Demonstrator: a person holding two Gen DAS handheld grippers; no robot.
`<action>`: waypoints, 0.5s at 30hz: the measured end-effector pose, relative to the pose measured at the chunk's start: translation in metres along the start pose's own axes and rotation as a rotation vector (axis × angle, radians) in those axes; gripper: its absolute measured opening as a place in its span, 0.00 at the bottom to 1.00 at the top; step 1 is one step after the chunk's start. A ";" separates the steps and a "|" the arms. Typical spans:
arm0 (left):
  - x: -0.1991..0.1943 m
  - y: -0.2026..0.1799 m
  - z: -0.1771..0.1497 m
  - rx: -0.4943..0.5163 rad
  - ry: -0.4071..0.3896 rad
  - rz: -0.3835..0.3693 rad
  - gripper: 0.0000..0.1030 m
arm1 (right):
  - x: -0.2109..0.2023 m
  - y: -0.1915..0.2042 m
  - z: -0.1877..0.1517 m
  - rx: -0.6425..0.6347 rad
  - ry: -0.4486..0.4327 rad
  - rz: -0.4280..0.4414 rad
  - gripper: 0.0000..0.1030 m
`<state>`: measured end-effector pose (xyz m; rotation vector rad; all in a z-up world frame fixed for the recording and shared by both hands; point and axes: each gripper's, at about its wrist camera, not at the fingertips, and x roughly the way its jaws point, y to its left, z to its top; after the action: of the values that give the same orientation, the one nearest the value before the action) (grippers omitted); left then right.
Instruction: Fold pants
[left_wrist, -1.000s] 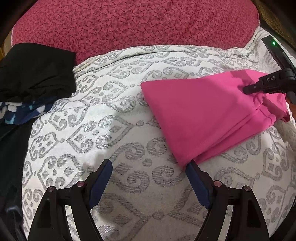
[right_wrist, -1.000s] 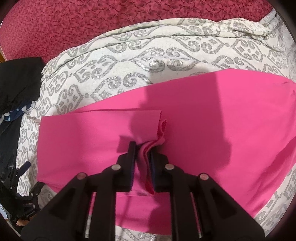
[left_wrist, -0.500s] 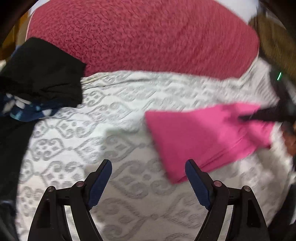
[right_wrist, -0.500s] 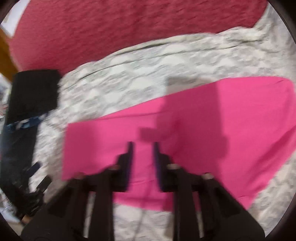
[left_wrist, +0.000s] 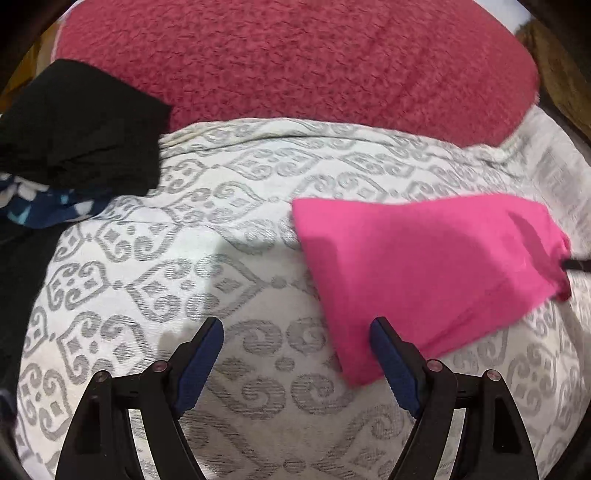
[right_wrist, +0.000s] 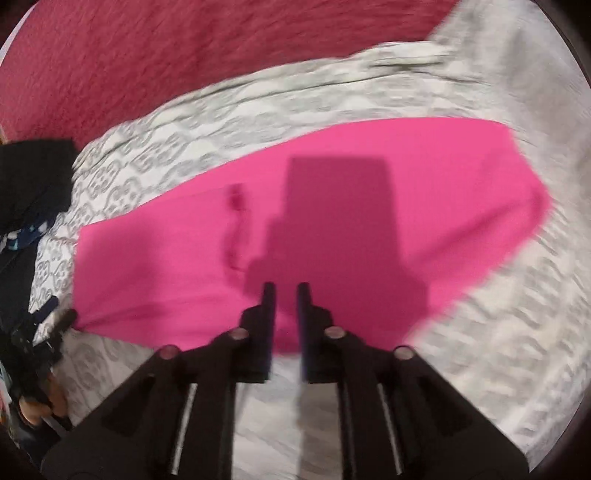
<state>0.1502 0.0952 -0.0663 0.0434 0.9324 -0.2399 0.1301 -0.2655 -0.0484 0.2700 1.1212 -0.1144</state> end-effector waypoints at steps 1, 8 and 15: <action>-0.002 -0.003 0.002 -0.015 0.006 0.001 0.81 | -0.004 -0.015 -0.005 0.022 -0.001 -0.001 0.18; -0.006 -0.076 0.018 0.073 0.025 -0.056 0.81 | -0.004 -0.107 -0.041 0.256 0.011 0.112 0.18; -0.007 -0.189 0.036 0.233 0.033 -0.157 0.81 | 0.000 -0.112 -0.049 0.254 -0.005 0.298 0.20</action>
<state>0.1329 -0.0927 -0.0267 0.1895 0.9380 -0.4936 0.0619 -0.3602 -0.0855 0.6600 1.0500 0.0080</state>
